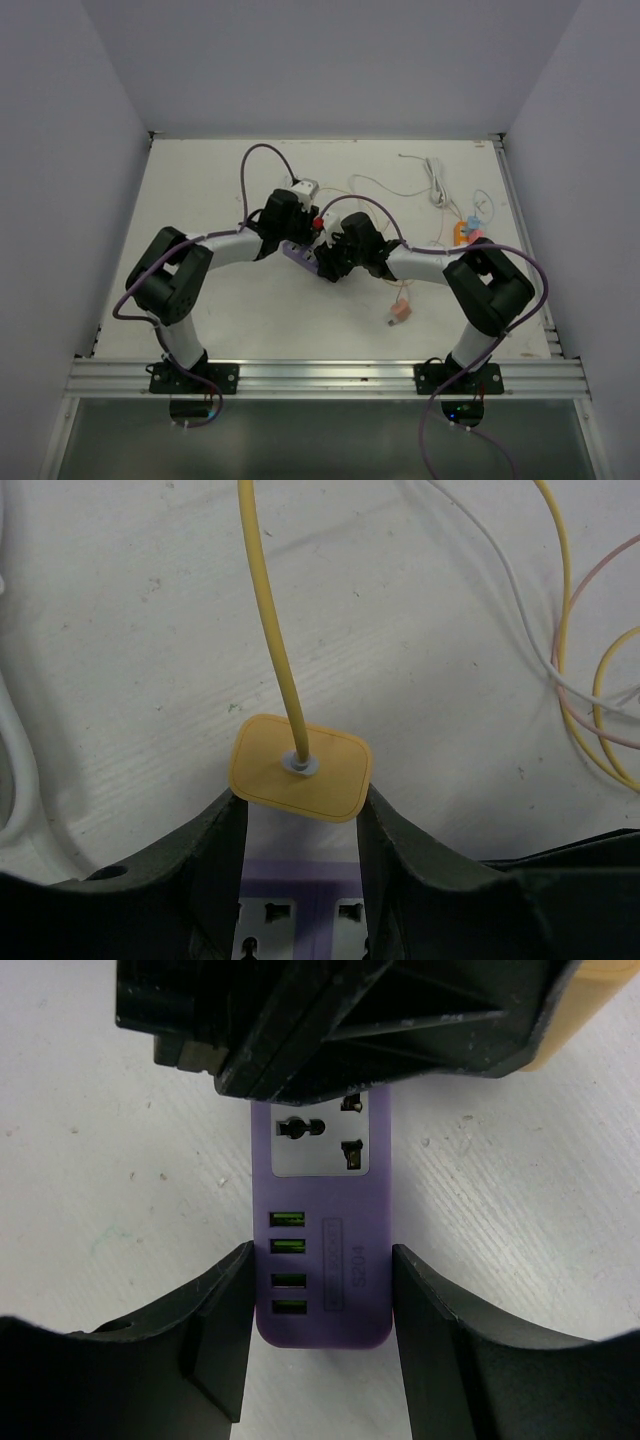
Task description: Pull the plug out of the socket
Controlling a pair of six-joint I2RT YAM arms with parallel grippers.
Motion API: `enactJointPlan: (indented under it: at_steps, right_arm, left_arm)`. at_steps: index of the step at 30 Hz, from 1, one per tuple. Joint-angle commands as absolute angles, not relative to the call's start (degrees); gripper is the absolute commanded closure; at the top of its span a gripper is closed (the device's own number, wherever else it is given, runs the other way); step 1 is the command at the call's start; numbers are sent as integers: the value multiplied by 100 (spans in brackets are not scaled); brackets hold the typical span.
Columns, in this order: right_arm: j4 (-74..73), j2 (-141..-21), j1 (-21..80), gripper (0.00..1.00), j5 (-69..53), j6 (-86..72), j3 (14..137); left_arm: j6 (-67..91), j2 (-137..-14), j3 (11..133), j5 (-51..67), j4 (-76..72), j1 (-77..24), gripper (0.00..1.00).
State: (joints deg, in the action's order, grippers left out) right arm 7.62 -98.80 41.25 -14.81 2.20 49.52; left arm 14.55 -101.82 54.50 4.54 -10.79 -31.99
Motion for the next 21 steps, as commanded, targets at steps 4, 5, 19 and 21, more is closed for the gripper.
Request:
enactJointPlan:
  at_steps: [4, 5, 19, 21]
  right_arm:
    - [18, -9826, 4210, 100, -1784, 237, 4816]
    - [18, -9817, 4210, 100, -1784, 237, 4825]
    - [-113, -9747, 4271, 100, -1775, 211, 4825]
    - [-149, -9712, 4306, 100, -1775, 185, 4834]
  left_arm:
    - [1713, -10266, 5827, 361, -1020, -3243, 69]
    - [1723, -10266, 5836, 256, -985, -3243, 65]
    - [1942, -9783, 6064, -237, -624, -3182, 13]
    - [2161, -9695, 6099, -298, -475, -3147, 8]
